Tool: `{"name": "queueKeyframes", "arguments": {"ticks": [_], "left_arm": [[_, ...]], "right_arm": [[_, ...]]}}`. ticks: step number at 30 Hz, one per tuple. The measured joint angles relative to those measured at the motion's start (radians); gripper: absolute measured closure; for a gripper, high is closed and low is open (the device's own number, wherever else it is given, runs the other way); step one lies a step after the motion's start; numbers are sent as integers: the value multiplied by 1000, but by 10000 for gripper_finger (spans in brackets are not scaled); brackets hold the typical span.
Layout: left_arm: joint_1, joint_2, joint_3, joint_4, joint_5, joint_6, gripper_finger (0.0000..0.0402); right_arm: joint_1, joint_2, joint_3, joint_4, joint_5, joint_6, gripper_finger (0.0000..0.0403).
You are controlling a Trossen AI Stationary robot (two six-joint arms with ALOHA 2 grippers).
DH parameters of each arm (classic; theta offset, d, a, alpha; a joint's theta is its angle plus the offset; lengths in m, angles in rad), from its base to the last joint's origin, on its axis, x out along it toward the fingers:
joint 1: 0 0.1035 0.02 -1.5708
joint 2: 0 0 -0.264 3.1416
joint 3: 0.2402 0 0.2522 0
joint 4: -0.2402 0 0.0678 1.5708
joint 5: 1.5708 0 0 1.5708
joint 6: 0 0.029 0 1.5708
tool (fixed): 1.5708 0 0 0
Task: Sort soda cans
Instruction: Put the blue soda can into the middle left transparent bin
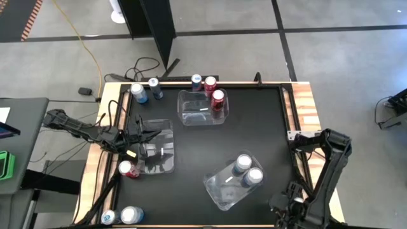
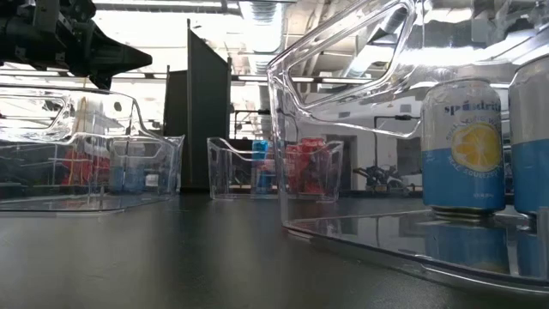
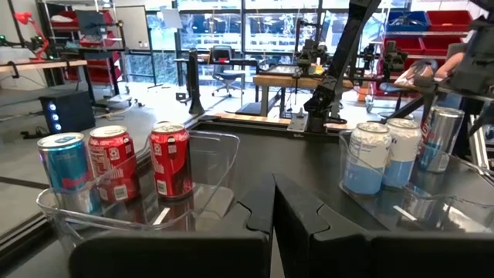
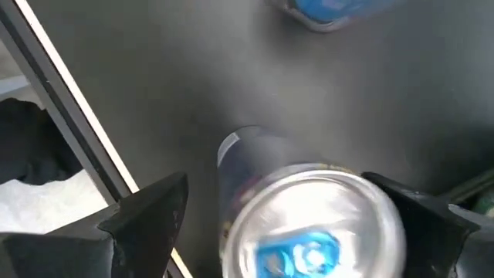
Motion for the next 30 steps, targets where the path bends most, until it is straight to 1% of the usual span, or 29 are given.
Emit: {"name": "queueKeyframes", "arguments": {"ticks": [3,6,12,15,22,30], "left_arm": [[0,0,0,-1,0,0,401],[0,0,0,-2,0,0,401],[0,0,0,-2,0,0,401],[0,0,0,-2,0,0,401],[0,0,0,-3,0,0,401],[0,0,0,-3,0,0,401]], "right_arm": [[0,0,-38,67,-2,-11,8],[-5,0,-67,117,-2,-25,24],[-28,0,-89,144,-5,-56,74],[-41,0,-93,151,-24,-78,101],[-76,-4,-92,163,-113,-114,165],[-113,-17,-69,169,-125,-196,167]]}}
